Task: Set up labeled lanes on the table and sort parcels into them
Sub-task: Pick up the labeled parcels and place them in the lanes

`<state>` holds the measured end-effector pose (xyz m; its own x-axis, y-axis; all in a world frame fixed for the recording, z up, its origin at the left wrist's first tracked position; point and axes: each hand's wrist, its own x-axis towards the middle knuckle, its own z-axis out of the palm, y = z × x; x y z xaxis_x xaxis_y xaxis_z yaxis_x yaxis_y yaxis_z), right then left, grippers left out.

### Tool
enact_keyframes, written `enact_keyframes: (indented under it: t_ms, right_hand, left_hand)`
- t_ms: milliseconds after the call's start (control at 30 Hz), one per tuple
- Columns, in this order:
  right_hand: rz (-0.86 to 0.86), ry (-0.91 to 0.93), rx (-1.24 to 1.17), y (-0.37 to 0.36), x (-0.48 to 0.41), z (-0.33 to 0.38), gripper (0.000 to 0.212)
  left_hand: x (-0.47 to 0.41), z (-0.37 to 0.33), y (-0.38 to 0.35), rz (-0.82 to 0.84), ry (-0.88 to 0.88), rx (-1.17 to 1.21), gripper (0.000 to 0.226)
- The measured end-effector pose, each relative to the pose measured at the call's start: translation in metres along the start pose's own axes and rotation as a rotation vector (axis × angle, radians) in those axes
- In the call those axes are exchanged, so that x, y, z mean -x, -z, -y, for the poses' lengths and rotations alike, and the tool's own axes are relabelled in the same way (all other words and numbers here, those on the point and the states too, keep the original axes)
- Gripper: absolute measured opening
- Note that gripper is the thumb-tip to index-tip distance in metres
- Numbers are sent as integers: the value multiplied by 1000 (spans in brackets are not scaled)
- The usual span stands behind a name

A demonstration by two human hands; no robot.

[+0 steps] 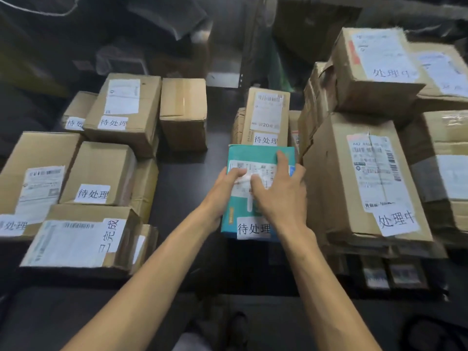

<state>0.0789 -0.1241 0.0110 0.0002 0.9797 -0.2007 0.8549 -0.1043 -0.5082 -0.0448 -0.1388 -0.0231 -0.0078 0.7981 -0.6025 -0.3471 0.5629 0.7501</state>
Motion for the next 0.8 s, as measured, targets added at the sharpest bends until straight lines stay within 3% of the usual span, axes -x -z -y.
enact_keyframes:
  t_ms: [267, 467, 800]
  right_hand:
    - [37, 164, 3, 5, 47, -2, 77]
    - [43, 253, 18, -17, 69, 6, 74]
    - [105, 346, 63, -36, 65, 11, 69]
  left_hand:
    - [69, 29, 4, -49, -52, 97, 39]
    - [96, 61, 17, -135, -64, 307, 45]
    - [108, 85, 11, -367, -44, 440, 44]
